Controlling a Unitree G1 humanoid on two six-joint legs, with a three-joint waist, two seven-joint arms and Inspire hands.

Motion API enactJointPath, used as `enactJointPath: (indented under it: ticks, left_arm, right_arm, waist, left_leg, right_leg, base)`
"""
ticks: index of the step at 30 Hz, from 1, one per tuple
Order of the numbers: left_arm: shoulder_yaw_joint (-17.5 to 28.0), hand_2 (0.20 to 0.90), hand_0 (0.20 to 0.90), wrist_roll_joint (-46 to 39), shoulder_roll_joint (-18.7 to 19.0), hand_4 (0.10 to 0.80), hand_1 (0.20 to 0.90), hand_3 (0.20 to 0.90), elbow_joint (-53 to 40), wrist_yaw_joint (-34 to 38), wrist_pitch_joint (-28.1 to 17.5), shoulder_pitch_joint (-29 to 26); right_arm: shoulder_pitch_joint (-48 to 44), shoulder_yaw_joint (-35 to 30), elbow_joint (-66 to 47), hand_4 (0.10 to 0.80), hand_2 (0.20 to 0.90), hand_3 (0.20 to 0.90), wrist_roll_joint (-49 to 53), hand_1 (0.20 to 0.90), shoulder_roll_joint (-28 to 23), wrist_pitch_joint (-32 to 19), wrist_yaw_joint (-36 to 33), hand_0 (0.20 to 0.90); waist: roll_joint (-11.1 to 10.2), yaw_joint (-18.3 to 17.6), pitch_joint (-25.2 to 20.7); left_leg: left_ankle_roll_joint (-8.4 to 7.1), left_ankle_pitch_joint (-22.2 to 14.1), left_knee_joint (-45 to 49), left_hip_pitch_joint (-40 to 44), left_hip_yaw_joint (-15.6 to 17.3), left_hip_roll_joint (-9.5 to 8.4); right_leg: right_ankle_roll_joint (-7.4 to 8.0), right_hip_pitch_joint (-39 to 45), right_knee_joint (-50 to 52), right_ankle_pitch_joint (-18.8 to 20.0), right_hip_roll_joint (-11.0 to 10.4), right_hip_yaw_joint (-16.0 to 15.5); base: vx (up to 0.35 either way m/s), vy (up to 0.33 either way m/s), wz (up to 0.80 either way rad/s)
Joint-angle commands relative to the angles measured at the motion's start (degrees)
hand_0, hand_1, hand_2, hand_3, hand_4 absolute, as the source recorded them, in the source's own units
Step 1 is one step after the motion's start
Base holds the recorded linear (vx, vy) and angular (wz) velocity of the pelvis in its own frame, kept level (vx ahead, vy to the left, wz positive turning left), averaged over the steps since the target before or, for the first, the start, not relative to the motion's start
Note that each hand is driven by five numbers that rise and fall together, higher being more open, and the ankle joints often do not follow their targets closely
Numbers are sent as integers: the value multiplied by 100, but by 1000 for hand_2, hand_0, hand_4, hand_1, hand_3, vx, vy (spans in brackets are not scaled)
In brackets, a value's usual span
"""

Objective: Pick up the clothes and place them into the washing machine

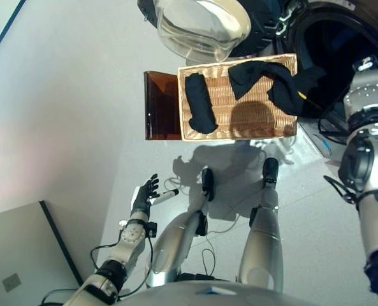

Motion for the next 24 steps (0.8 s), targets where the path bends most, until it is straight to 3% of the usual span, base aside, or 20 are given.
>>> enactJointPath:
  ticks: [1,7,12,13,24]
  left_arm:
    - [-180,900,900,28,196,800,900,900,248,126,-126,87]
    - [-156,900,900,-17,186,800,900,900,309,132,-90,72]
    - [-187,900,900,78,311,800,900,900,203,195,-104,112]
    - [-185,900,900,137,406,800,900,900,109,243,-127,73]
    - [-44,900,900,234,325,800,900,900,-124,392,-236,-30]
  right_arm:
    - [-1105,972,-445,800,900,900,-456,900,-1192,-380,275,900]
    - [-1035,875,-376,800,900,900,-325,900,-1090,-390,306,900]
    - [-1573,1763,401,800,900,900,-2310,900,-1231,588,-343,900]
    - [-1794,2463,640,800,900,900,-3711,900,-1170,1138,-615,900]
    - [-1621,3662,394,800,900,900,-6744,900,-903,2126,-924,900]
  waist:
    - [120,66,-458]
    - [71,53,-455]
    - [43,93,-448]
    - [28,111,-425]
    - [-27,40,-352]
  left_leg:
    - [-521,-169,-45,93,-125,20]
    - [-513,-167,-40,81,-94,21]
    - [-513,-159,-34,88,-81,18]
    - [-519,-162,-23,95,-86,19]
    - [-531,-96,-8,28,-124,18]
  right_leg:
    - [-289,18,1148,-1329,471,-193]
    - [-294,-5,1145,-1319,483,-174]
    - [-290,30,1140,-1300,461,-198]
    - [-289,46,1156,-1319,452,-209]
    - [-294,55,1062,-1173,495,-193]
  base:
    - [0,0,0]
    - [-4,6,-2]
    - [-7,-3,1]
    - [-46,-6,3]
    - [-2,-1,0]
